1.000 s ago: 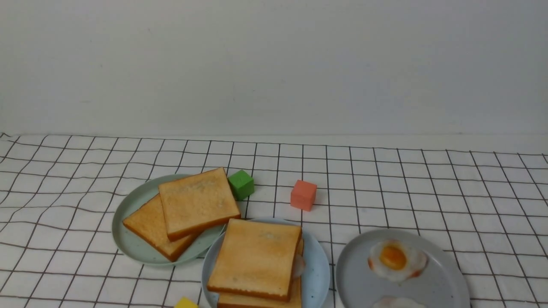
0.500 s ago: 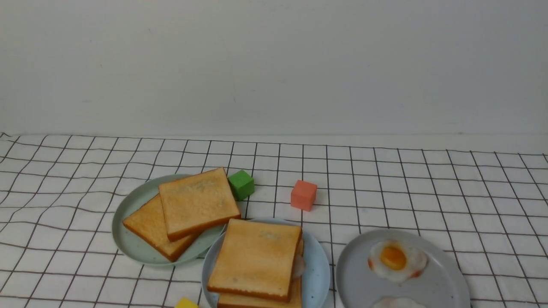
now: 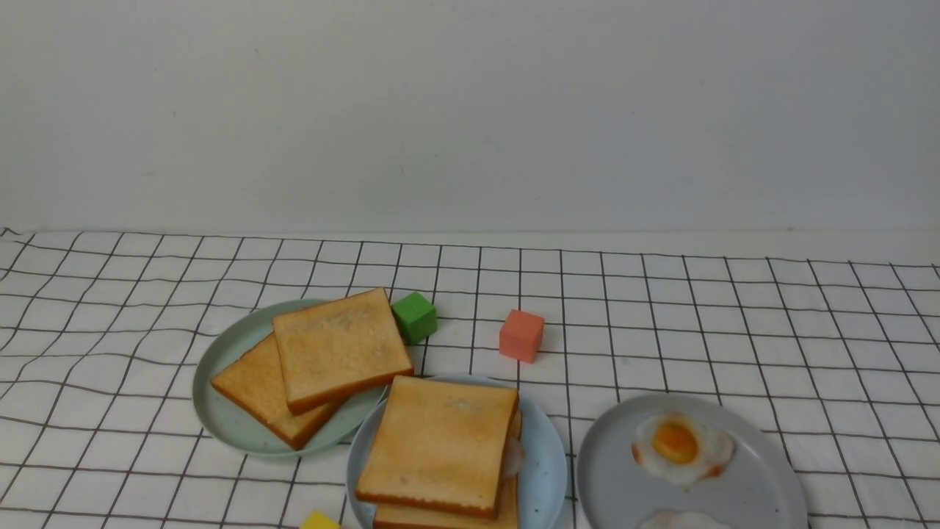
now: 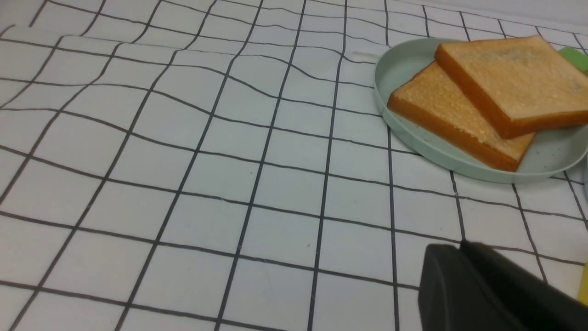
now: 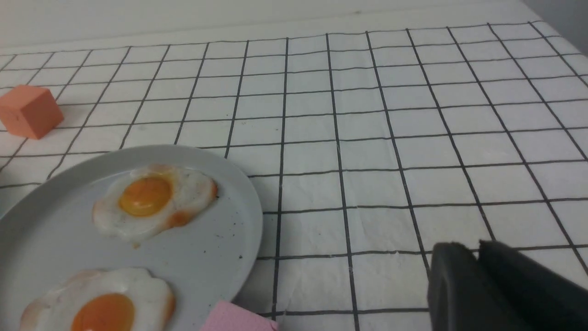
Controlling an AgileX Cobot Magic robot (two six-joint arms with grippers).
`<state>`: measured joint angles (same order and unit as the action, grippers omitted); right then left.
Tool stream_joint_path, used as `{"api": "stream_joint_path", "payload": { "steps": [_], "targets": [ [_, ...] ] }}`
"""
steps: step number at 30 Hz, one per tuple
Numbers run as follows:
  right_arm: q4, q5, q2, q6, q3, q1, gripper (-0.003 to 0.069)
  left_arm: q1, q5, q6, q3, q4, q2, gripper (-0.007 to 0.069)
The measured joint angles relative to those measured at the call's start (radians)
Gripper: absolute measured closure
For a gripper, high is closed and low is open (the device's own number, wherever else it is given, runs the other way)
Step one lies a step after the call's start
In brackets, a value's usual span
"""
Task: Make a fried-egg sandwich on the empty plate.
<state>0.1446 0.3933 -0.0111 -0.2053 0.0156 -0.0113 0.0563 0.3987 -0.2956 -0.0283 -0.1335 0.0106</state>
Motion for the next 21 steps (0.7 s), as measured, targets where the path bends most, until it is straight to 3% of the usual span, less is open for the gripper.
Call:
{"api": "stream_joint_path", "payload": {
  "steps": [21],
  "targets": [
    [0.0, 0.0, 0.0, 0.0, 0.0, 0.0, 0.0538, 0.0, 0.0, 0.0, 0.0, 0.0, 0.0, 0.0564]
  ]
}}
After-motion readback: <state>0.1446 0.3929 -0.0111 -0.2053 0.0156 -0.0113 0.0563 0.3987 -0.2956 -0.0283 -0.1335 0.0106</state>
